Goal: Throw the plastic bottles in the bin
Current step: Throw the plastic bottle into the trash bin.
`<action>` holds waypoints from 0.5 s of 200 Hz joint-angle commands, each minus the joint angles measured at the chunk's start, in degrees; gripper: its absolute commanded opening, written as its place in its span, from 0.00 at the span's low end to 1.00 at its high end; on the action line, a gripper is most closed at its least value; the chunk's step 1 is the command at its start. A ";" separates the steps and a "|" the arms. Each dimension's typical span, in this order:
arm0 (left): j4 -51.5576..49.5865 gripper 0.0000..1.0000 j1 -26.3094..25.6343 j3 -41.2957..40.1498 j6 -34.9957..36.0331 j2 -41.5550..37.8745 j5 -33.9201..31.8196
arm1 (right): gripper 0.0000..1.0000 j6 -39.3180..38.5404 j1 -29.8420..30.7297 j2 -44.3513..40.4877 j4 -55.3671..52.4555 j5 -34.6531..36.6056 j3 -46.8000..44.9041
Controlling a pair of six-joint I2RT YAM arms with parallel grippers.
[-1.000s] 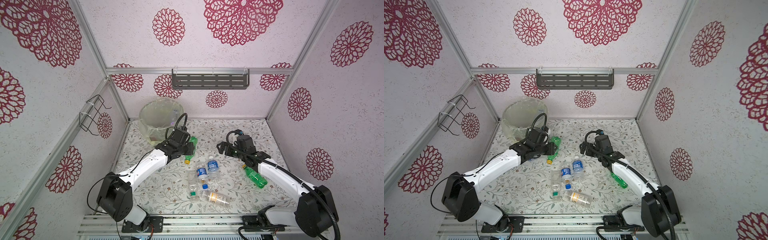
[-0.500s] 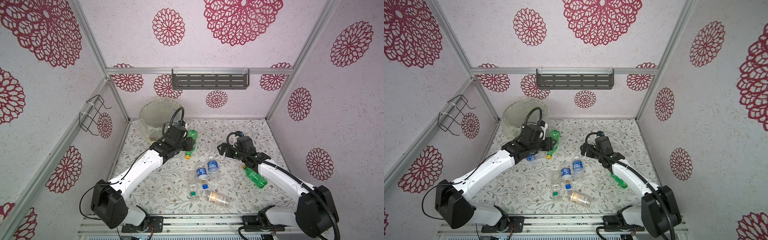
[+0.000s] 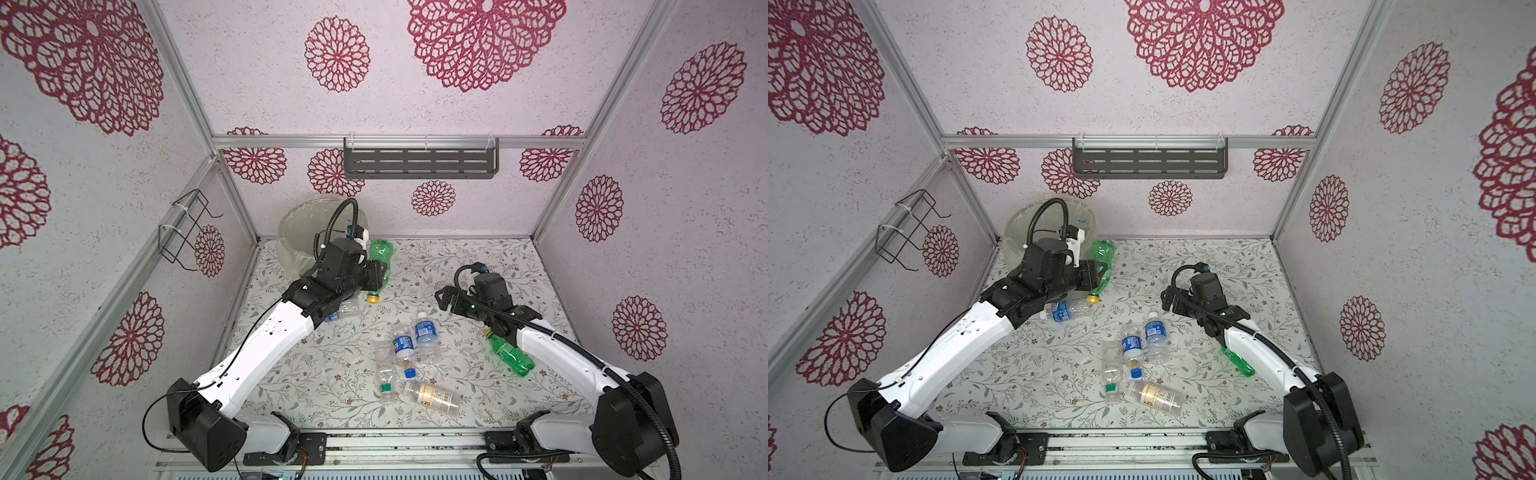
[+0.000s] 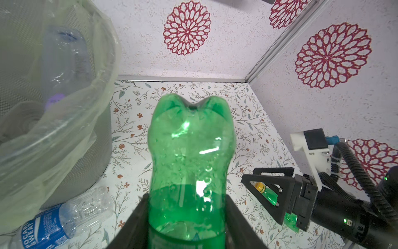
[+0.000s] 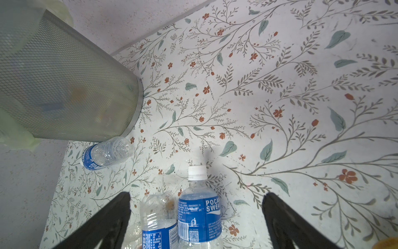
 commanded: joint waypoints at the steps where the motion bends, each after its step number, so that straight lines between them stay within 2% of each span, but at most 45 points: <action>1: -1.30 0.46 0.54 1.75 1.61 -2.10 -1.80 | 0.99 0.74 -0.40 -2.22 0.71 1.31 -0.49; 100: -7.17 0.44 7.33 2.14 1.94 -9.47 -5.54 | 0.99 0.85 -0.51 -1.19 1.31 0.92 -0.13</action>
